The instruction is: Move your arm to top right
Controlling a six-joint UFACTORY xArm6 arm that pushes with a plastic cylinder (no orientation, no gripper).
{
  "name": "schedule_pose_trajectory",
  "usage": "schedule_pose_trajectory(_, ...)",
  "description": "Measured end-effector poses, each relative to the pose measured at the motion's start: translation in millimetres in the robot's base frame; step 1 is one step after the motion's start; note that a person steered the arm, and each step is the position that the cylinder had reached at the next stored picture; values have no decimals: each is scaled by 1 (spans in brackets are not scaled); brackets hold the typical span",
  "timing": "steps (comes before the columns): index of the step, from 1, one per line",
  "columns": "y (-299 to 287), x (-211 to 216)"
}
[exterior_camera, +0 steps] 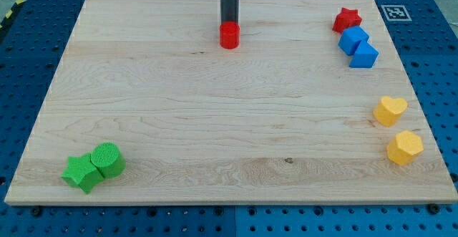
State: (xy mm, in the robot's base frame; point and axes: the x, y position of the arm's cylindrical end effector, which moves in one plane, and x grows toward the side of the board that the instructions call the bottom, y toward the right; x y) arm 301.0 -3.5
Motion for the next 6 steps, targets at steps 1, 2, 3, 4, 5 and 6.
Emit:
schedule_pose_trajectory(1, 0, 40)
schedule_pose_trajectory(2, 0, 71)
schedule_pose_trajectory(3, 0, 63)
schedule_pose_trajectory(4, 19, 17)
schedule_pose_trajectory(5, 62, -15)
schedule_pose_trajectory(6, 112, -53)
